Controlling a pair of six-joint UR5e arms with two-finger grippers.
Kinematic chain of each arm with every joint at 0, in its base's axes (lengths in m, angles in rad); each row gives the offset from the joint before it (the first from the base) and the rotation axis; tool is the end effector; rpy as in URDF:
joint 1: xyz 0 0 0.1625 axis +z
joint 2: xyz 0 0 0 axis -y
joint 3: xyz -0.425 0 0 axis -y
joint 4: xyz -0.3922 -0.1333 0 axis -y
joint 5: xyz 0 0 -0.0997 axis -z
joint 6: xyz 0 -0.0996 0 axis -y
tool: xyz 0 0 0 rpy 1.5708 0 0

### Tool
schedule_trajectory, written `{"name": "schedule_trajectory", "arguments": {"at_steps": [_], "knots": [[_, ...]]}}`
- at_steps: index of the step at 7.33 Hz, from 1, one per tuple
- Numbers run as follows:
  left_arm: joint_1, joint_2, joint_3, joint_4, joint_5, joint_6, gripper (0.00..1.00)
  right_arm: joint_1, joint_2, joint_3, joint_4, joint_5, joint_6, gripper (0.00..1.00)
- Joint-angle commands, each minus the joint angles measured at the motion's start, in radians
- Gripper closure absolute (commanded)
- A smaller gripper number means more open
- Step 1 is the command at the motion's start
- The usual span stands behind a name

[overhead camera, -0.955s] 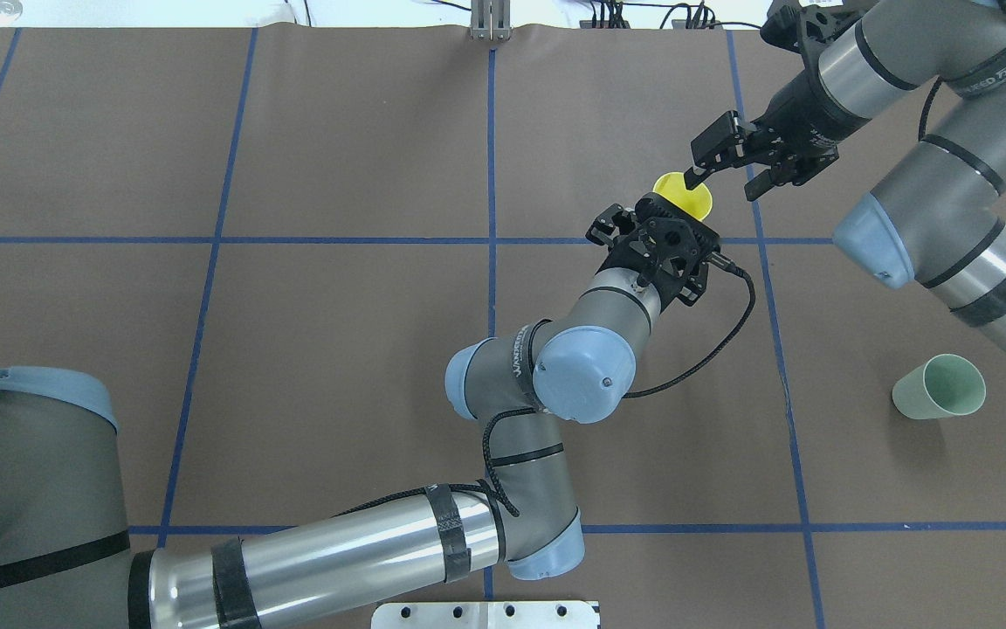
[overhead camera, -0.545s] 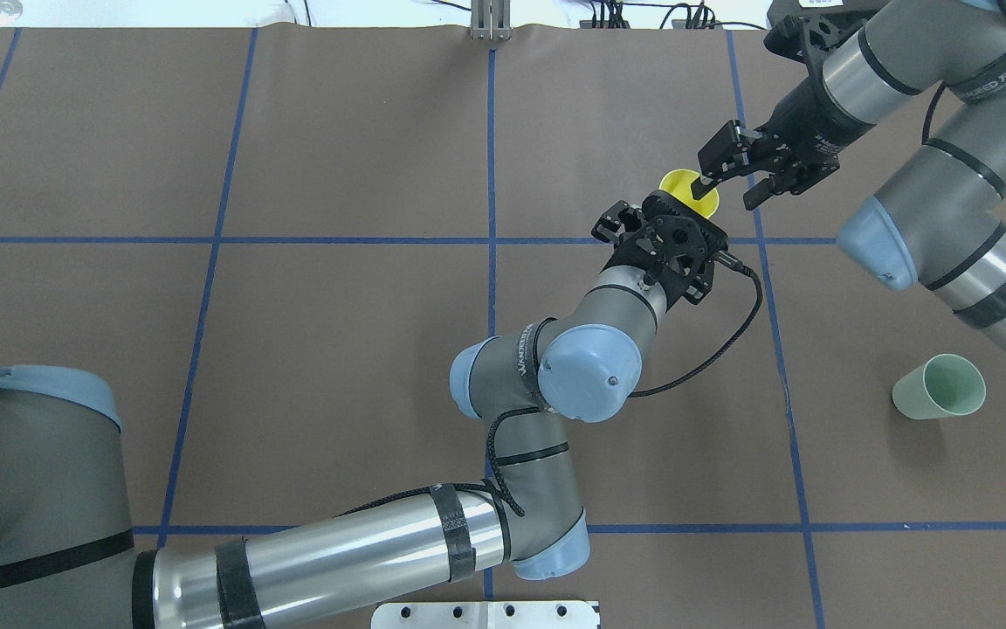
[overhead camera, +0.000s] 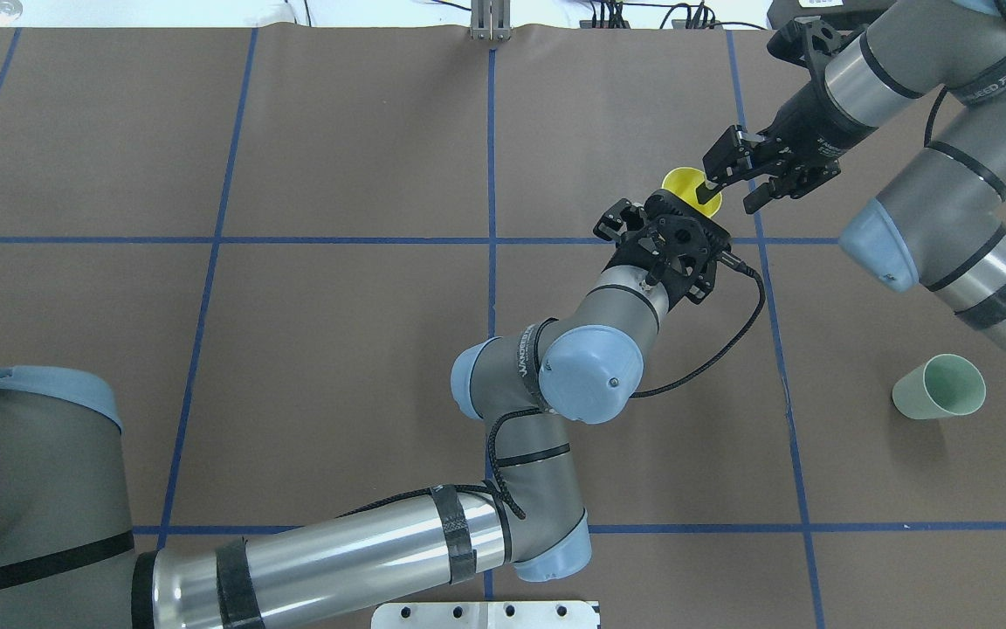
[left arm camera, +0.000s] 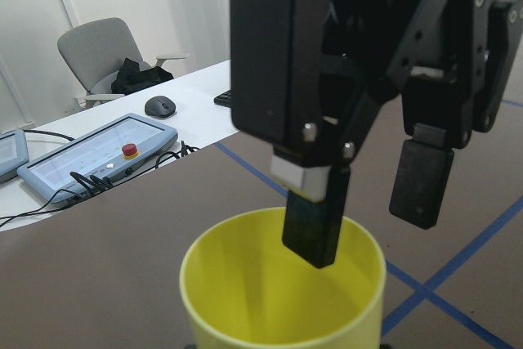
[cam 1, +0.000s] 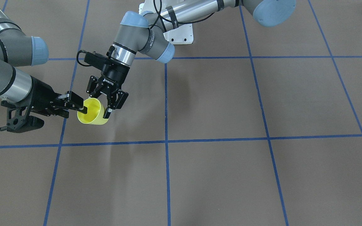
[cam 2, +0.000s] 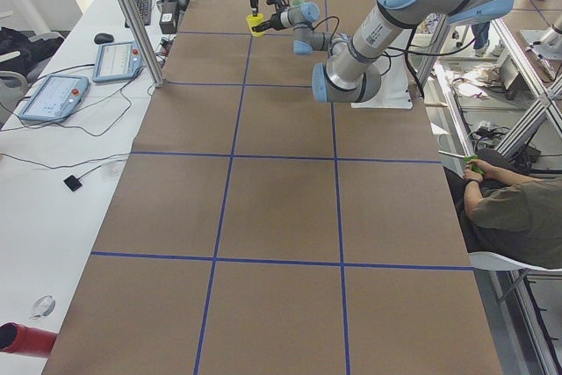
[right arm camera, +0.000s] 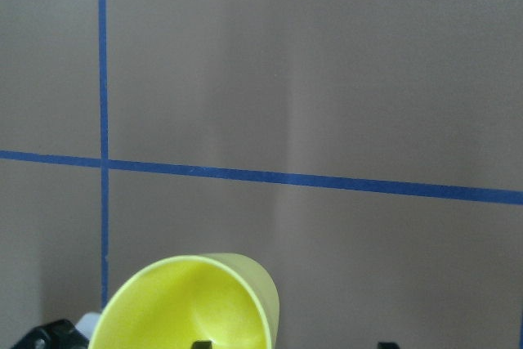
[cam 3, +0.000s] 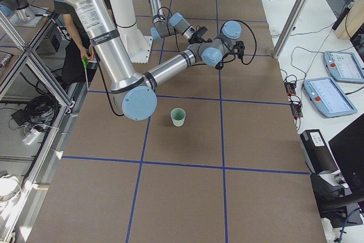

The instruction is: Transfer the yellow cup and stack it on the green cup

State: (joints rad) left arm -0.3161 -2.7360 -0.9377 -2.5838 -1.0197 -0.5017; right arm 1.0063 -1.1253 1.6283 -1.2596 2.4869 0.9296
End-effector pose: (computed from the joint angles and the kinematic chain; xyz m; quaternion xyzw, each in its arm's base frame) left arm 0.7178 -0.4299 0.0337 0.5788 0.3925 0.0768 0.7107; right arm -0.2961 -0.5692 0.3261 -0.0153 -0.5392 -0.0227 0.8417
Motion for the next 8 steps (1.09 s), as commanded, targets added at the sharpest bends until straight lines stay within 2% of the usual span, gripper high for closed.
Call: {"name": "schedule_trajectory", "arguments": {"at_steps": [1, 3, 8], "knots": [[0.000, 0.001, -0.001, -0.004, 0.003, 0.000, 0.93, 0.001, -0.001, -0.001, 0.000, 0.015, 0.000, 0.32], [0.002, 0.001, -0.001, -0.009, 0.003, 0.000, 0.91, 0.000, -0.001, -0.001, 0.000, 0.018, 0.003, 0.47], [0.002, 0.001, -0.001, -0.018, 0.003, 0.000, 0.91, -0.002, 0.005, 0.001, 0.003, 0.018, 0.008, 0.45]]}}
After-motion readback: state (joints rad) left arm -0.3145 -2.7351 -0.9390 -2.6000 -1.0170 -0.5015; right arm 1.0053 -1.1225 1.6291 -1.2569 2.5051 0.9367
